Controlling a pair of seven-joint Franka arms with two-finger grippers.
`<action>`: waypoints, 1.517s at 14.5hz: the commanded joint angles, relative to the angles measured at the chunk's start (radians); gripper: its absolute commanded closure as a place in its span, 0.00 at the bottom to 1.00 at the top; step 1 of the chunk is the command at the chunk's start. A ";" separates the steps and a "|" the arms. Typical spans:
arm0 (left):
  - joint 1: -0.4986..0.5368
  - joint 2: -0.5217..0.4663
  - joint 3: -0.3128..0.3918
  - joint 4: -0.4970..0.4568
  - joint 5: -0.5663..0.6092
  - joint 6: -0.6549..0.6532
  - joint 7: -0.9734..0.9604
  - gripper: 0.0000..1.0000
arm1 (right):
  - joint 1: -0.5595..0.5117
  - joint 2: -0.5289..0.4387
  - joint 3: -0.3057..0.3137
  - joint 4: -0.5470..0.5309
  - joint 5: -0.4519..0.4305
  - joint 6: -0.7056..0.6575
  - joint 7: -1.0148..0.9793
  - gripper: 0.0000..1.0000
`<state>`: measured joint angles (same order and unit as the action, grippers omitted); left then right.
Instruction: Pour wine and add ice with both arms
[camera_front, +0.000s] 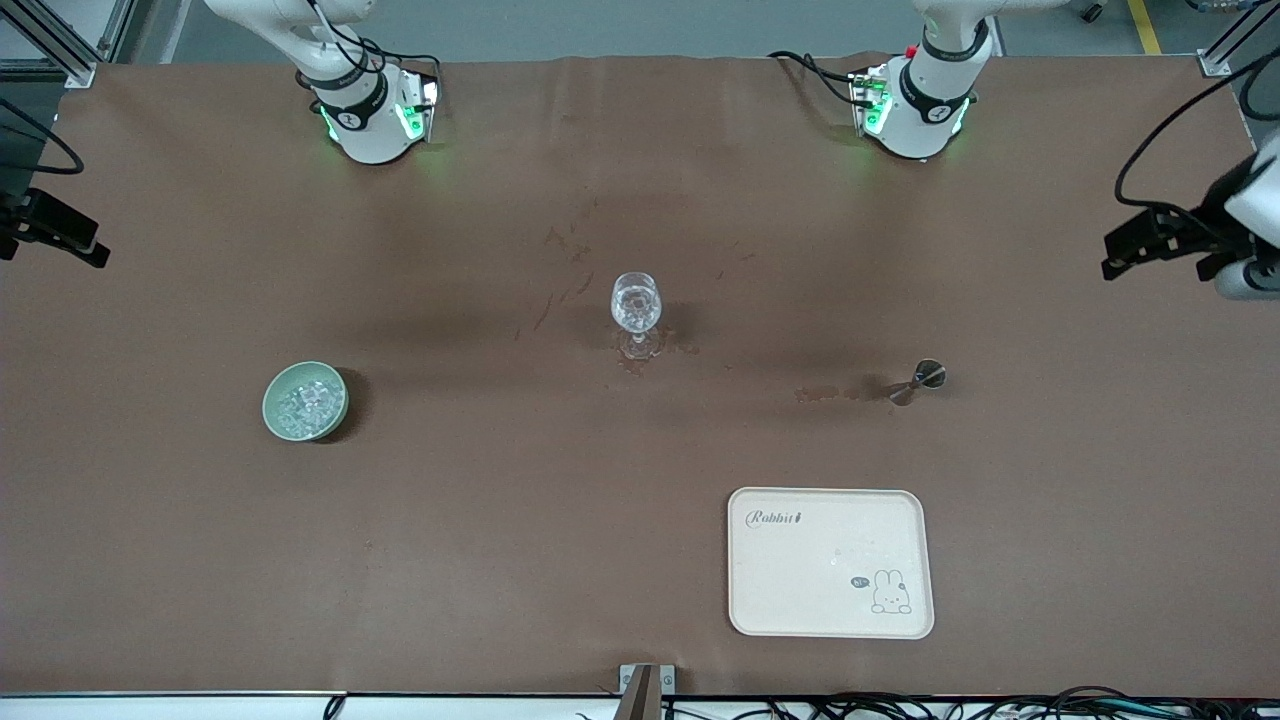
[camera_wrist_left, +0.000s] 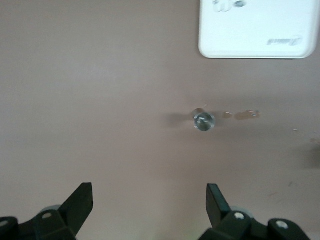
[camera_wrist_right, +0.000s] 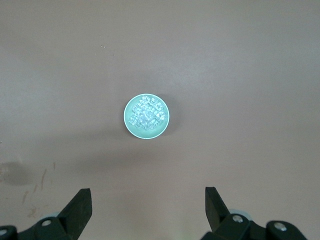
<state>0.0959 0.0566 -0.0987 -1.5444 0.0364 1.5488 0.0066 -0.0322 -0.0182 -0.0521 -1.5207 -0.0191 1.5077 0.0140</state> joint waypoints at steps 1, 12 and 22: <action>0.079 0.104 -0.002 0.038 0.007 -0.010 0.009 0.00 | -0.011 0.003 0.003 0.008 0.016 0.000 -0.006 0.00; 0.280 0.415 -0.001 0.036 -0.289 -0.012 -0.344 0.00 | -0.017 0.182 0.003 -0.323 0.065 0.460 -0.029 0.01; 0.337 0.679 -0.001 -0.071 -0.702 -0.016 -0.507 0.15 | 0.001 0.313 0.006 -0.591 0.065 0.911 -0.022 0.11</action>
<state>0.4314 0.7072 -0.1002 -1.5801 -0.5821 1.5445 -0.4849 -0.0340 0.3126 -0.0499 -2.0425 0.0305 2.3554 -0.0014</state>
